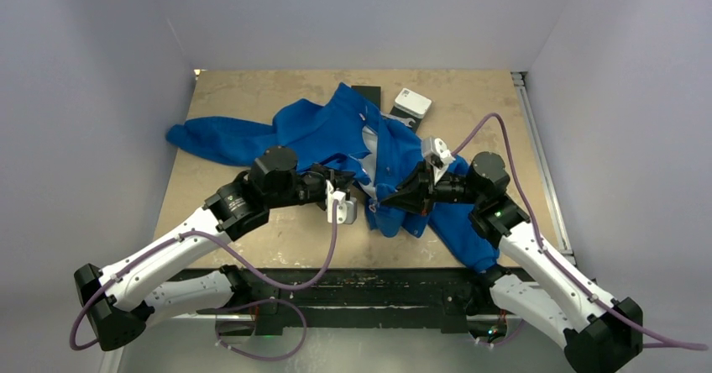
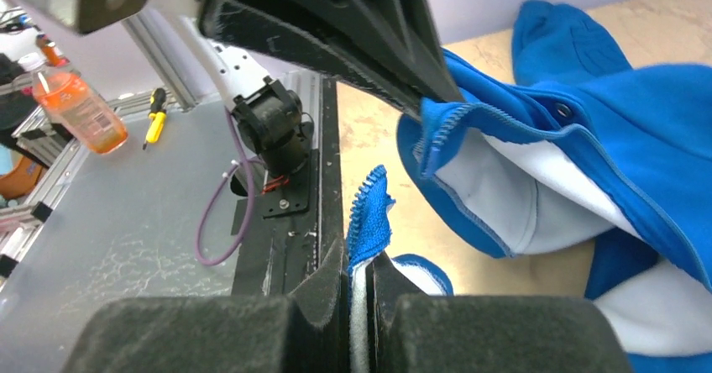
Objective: Zip up the jacket
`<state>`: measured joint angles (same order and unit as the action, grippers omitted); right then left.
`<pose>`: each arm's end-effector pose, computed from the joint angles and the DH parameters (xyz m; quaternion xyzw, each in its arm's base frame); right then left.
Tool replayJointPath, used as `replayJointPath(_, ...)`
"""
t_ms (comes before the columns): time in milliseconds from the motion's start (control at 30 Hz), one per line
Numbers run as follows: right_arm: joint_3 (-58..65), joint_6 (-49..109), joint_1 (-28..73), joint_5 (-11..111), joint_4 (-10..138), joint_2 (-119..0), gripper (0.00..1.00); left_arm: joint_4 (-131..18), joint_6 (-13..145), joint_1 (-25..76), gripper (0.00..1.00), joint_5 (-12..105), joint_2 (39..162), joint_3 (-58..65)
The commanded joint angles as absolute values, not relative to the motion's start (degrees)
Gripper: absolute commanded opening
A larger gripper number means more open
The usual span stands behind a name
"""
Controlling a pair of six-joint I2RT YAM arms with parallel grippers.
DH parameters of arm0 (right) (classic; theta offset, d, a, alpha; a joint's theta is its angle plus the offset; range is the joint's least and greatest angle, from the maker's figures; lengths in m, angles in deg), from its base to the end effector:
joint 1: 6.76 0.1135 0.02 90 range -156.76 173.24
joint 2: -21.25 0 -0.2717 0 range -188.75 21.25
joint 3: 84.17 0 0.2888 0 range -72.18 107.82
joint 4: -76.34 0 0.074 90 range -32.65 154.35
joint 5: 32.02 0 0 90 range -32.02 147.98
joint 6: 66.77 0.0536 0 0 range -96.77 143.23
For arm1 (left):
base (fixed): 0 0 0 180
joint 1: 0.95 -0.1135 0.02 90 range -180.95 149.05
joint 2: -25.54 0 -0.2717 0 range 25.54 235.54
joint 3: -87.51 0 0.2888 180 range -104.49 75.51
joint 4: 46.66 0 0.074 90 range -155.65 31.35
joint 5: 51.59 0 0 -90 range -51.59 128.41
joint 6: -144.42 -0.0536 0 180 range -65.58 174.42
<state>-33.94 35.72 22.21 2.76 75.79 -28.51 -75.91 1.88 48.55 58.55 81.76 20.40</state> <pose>0.1868 0.1537 0.3231 -0.4140 0.5736 0.5283 0.4695 0.1617 -0.2177 0.3547 0.6850 0.4227 -0.1264 0.5798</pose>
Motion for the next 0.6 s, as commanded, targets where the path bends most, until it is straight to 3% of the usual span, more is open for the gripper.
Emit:
replayJointPath(0,-38.76,40.57,22.29,-4.76,90.65,-26.65,0.0,-73.84,1.61,48.36,0.0,60.84,79.76,19.56)
replayJointPath(100,-40.19,45.76,22.29,-8.47,100.61,-28.96,0.0,-75.61,0.61,48.4,0.0,63.44,78.81,19.11)
replayJointPath(567,-36.55,43.53,21.82,-8.34,100.3,-31.12,0.0,-80.8,-3.37,48.52,0.0,67.62,76.87,18.29)
